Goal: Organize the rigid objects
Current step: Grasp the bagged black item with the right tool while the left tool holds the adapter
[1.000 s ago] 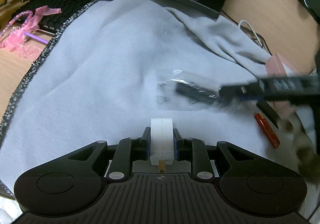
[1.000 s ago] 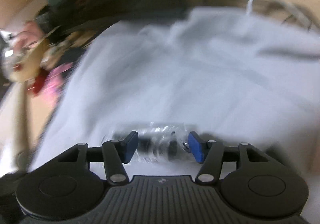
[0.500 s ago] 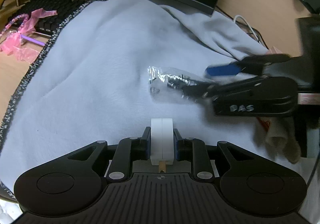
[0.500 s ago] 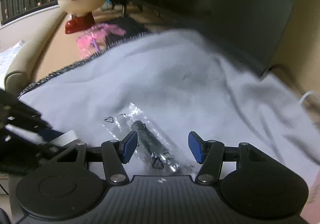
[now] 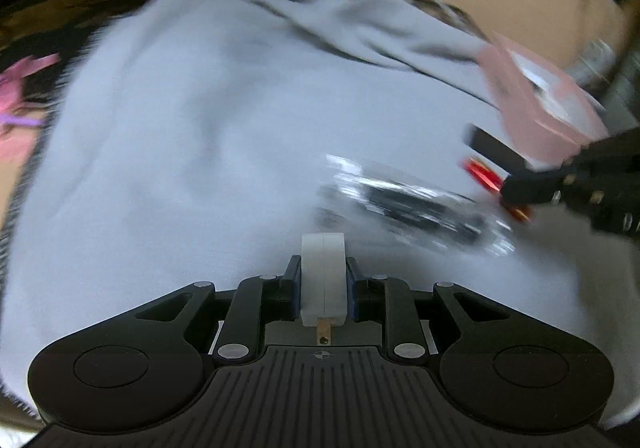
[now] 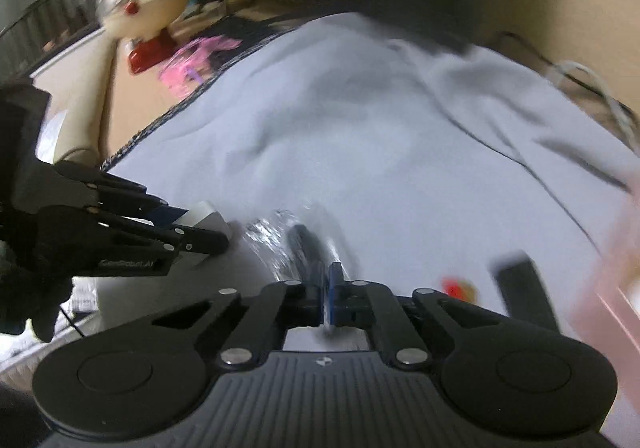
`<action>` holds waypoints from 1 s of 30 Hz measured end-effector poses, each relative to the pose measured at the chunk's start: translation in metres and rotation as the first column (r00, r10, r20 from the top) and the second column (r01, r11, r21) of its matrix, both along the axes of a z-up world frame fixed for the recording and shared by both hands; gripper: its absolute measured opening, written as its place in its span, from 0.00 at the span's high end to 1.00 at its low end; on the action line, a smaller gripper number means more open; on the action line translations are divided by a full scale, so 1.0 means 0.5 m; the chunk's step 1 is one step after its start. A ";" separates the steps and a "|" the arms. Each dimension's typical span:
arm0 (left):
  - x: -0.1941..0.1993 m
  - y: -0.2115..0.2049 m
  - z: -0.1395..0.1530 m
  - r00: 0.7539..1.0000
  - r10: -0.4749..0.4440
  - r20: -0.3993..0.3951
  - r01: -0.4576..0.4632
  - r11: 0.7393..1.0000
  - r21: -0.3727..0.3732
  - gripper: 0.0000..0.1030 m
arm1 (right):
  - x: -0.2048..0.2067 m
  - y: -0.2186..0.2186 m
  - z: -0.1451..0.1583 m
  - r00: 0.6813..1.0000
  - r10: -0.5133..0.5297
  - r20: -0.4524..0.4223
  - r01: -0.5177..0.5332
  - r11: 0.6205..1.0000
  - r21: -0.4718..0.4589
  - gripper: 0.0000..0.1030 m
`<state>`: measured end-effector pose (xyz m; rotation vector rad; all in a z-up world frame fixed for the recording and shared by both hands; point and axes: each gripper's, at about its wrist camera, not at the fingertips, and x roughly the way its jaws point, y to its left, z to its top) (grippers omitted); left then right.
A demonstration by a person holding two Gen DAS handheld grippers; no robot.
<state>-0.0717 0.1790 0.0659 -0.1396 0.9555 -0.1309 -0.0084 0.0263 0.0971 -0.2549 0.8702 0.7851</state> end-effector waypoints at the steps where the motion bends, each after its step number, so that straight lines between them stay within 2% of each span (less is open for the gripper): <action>1: 0.001 -0.018 0.002 0.999 -0.043 -0.004 0.043 0.999 -0.002 0.77 | -0.011 -0.029 0.009 0.999 -0.033 0.005 0.033 0.999 0.003 0.98; 4: 0.006 -0.066 0.010 0.989 -0.150 -0.016 0.150 0.989 -0.013 0.77 | -0.046 -0.103 0.023 0.991 -0.130 0.037 0.131 0.991 -0.015 0.98; 6: 0.011 -0.071 0.015 0.988 -0.149 -0.030 0.148 0.988 -0.040 0.77 | -0.060 -0.130 0.024 0.985 -0.164 0.051 0.166 0.986 -0.020 0.96; 8: 0.014 -0.056 0.025 0.993 -0.113 -0.036 0.110 0.992 -0.066 0.77 | -0.066 -0.130 0.027 0.980 -0.179 0.081 0.180 0.984 -0.001 0.89; 10: 0.014 -0.029 0.038 0.996 -0.082 -0.025 0.080 0.995 -0.068 0.77 | -0.064 -0.110 0.026 0.981 -0.164 0.106 0.164 0.986 0.010 0.65; 11: 0.017 -0.017 0.045 0.998 -0.069 -0.013 0.068 0.996 -0.058 0.77 | -0.062 -0.098 0.024 0.981 -0.148 0.121 0.149 0.989 0.007 0.62; 13: 0.022 0.005 0.058 1.000 -0.025 0.006 0.025 0.999 -0.048 0.77 | -0.053 -0.063 0.017 0.985 -0.098 0.141 0.101 0.995 -0.011 0.60; 16: 0.019 0.030 0.069 0.999 0.036 0.029 -0.034 0.996 -0.077 0.77 | -0.030 -0.011 -0.003 0.992 -0.021 0.121 0.026 0.999 -0.037 0.58; 19: 0.007 0.047 0.071 0.999 0.045 0.030 -0.042 0.994 -0.099 0.77 | 0.002 0.043 -0.033 0.994 0.027 0.107 -0.022 0.998 -0.051 0.56; 23: -0.003 0.051 0.058 1.000 -0.004 -0.001 0.004 0.996 -0.086 0.77 | 0.050 0.093 -0.085 0.998 0.065 0.006 -0.064 0.994 -0.084 0.54; 25: -0.007 0.050 0.053 0.999 -0.032 -0.012 0.030 0.995 -0.090 0.77 | 0.052 0.093 -0.086 0.999 0.043 0.006 -0.042 0.997 -0.063 0.55; 26: -0.005 0.047 0.051 0.999 -0.048 -0.018 0.046 0.994 -0.099 0.77 | 0.050 0.092 -0.084 1.000 0.020 -0.006 -0.020 0.998 -0.063 0.58; 27: -0.004 0.041 0.050 0.998 -0.066 -0.022 0.063 0.992 -0.105 0.77 | 0.042 0.088 -0.080 1.000 -0.001 -0.025 -0.001 0.998 -0.062 0.73; 28: 0.000 0.033 0.049 0.996 -0.091 -0.024 0.087 0.990 -0.109 0.77 | 0.033 0.083 -0.075 0.999 -0.010 -0.045 0.008 0.998 -0.062 0.80; 30: 0.013 0.003 0.052 0.987 -0.161 -0.026 0.157 0.981 -0.114 0.77 | 0.001 0.057 -0.058 0.997 -0.045 -0.060 0.041 0.998 -0.054 0.80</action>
